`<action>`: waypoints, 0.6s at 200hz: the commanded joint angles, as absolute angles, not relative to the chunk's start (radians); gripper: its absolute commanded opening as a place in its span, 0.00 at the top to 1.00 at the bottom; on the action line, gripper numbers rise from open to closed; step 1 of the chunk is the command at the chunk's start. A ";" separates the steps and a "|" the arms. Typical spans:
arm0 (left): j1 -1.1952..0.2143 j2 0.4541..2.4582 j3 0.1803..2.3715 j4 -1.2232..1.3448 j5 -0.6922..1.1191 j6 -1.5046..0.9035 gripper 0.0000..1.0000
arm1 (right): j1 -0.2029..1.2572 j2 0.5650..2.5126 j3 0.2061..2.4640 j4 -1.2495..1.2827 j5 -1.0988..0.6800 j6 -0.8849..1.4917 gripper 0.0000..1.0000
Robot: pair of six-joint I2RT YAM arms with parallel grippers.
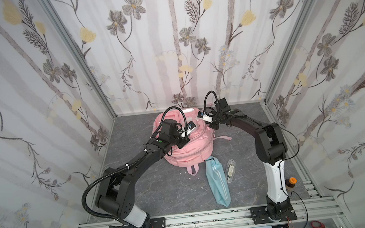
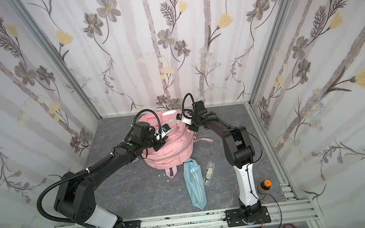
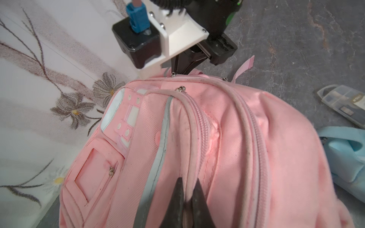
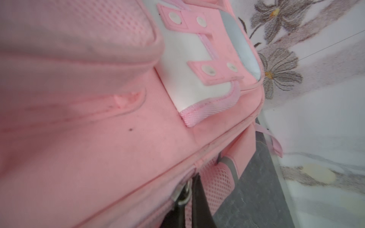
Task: Pack books, pencil case, and school supplies into a backpack
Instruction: Unzip the student bag at the top-center of the table.
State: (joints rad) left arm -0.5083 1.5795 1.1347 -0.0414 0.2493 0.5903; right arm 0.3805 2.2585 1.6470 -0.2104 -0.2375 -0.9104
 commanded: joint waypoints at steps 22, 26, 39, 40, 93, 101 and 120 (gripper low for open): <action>-0.522 1.598 1.210 -0.027 0.149 0.344 1.00 | 0.441 2.193 1.564 0.066 -0.069 -0.880 1.00; -0.528 1.600 1.214 -0.043 0.138 0.337 1.00 | 0.446 2.186 1.554 0.078 -0.054 -0.877 1.00; -0.548 1.604 1.225 -0.076 0.082 0.309 1.00 | 0.461 2.164 1.518 0.137 -0.014 -0.859 1.00; -0.549 1.604 1.225 -0.077 0.077 0.306 1.00 | 0.461 2.162 1.516 0.141 -0.011 -0.857 1.00; -0.573 1.634 1.265 -0.161 -0.073 0.146 1.00 | 0.493 2.063 1.418 0.285 0.001 -0.781 1.00; -0.575 1.640 1.273 -0.171 -0.089 0.120 1.00 | 0.502 2.054 1.420 0.275 -0.011 -0.778 1.00; -0.575 1.649 1.293 -0.181 -0.126 0.061 1.00 | 0.526 2.029 1.415 0.261 -0.039 -0.758 1.00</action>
State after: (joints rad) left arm -0.5762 1.6356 1.2655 -0.1593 0.0074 0.1902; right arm 0.4980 2.0731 1.4158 0.1379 0.0193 -0.8120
